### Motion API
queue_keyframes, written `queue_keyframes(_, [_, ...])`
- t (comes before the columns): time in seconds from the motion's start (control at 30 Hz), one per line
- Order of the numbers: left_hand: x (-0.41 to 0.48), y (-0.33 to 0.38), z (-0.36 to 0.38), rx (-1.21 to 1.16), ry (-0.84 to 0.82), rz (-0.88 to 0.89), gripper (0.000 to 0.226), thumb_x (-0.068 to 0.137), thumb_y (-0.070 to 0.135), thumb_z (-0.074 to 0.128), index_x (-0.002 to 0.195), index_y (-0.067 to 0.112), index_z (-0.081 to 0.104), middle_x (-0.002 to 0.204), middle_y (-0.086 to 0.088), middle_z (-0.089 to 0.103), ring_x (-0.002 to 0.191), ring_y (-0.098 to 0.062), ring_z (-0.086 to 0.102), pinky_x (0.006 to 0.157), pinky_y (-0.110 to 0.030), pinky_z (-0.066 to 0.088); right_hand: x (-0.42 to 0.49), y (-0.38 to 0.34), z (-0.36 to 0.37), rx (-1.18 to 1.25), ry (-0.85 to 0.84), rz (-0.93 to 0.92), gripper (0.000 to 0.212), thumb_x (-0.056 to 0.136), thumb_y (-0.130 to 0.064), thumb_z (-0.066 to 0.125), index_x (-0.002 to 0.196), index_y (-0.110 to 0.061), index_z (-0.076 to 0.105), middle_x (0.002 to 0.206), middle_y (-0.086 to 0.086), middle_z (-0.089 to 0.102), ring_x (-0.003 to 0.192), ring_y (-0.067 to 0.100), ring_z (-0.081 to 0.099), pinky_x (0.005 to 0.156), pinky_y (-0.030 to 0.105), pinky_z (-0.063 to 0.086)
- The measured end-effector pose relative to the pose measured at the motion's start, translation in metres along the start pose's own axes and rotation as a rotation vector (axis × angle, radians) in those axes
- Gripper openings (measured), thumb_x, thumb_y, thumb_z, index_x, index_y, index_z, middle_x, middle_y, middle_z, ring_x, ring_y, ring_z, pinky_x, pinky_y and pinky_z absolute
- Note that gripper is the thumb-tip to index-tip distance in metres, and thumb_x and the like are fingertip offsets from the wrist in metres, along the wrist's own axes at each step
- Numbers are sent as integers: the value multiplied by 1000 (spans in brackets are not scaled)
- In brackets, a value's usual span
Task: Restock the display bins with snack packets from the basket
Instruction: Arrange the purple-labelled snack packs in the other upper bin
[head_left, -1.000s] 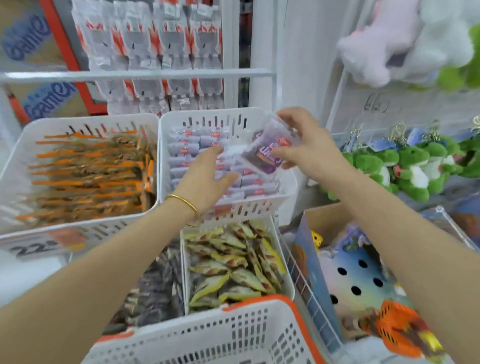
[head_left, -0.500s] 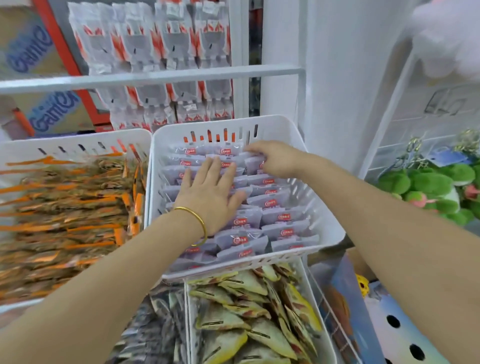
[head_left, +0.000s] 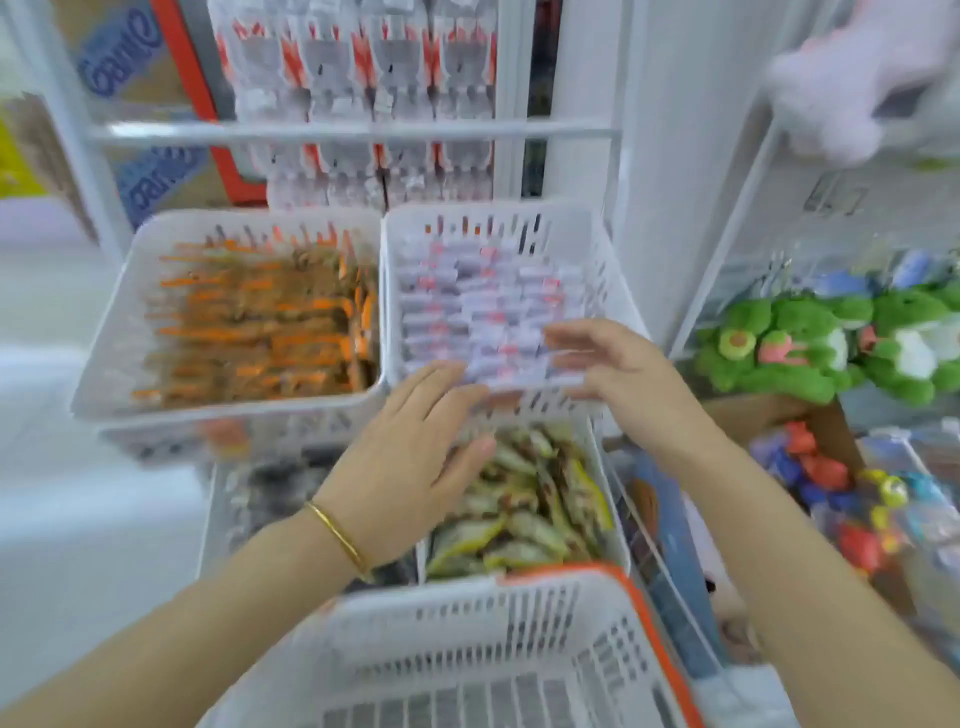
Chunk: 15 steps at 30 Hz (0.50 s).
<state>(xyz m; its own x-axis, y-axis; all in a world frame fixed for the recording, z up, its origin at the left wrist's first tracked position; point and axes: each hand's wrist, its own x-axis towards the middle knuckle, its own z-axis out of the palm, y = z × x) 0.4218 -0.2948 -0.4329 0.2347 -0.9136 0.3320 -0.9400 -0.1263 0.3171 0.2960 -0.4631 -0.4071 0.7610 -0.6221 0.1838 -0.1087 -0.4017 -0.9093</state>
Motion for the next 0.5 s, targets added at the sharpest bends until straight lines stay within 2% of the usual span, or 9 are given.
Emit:
queue_keyframes(0.03, [-30, 8, 2, -11, -69, -19, 63, 92, 55, 23, 137, 15, 44, 148, -4, 35, 140, -16, 20, 114, -23, 13, -29, 3, 17, 67, -56, 39, 50, 83, 16, 36, 106, -24, 57, 107, -3, 61, 94, 9, 59, 78, 26, 49])
queue_keyframes(0.1, [-89, 18, 10, 41, -303, -98, 60, 95, 53, 23, 141, 17, 36, 152, -4, 26, 142, -17, 12, 115, -25, 10, -80, 20, 57, 71, -249, 142, 47, 87, 10, 38, 101, -30, 58, 108, -5, 62, 95, 8, 62, 78, 29, 51])
queue_keyframes(0.17, [-141, 17, 21, 156, -548, -173, 57, 96, 49, 26, 146, 20, 25, 156, -3, 12, 144, -18, 4, 117, -29, 6, -125, 48, 93, -33, -461, 257, 38, 92, 1, 40, 110, -27, 58, 116, -7, 61, 101, 8, 62, 82, 32, 53])
queue_keyframes(0.27, [-195, 8, 35, 299, -823, -238, 57, 98, 47, 29, 148, 22, 18, 157, -4, 5, 145, -20, 2, 117, -34, 9, -175, 104, 130, -172, -565, 412, 33, 95, -1, 44, 122, -14, 57, 125, 1, 57, 105, 12, 57, 76, 21, 50])
queue_keyframes(0.33, [-216, 4, 43, 339, -904, -250, 58, 97, 48, 30, 147, 21, 18, 157, -4, 8, 144, -23, 6, 116, -39, 17, -198, 144, 148, -300, -618, 483, 34, 95, -2, 47, 126, -13, 55, 132, 5, 53, 110, 15, 53, 76, 21, 45])
queue_keyframes(0.4, [-227, 2, 51, 376, -931, -212, 58, 97, 47, 31, 147, 19, 20, 155, -5, 13, 143, -23, 11, 115, -39, 21, -217, 180, 165, -516, -757, 489, 40, 95, -11, 53, 134, -16, 49, 139, 5, 47, 121, 20, 50, 89, 27, 44])
queue_keyframes(0.5, [-235, 0, 61, 398, -957, -154, 56, 97, 47, 30, 145, 18, 23, 153, -7, 15, 142, -25, 11, 113, -42, 25, -239, 219, 185, -757, -1042, 394, 68, 85, -30, 70, 143, -22, 36, 155, 6, 23, 138, 26, 30, 108, 39, 34])
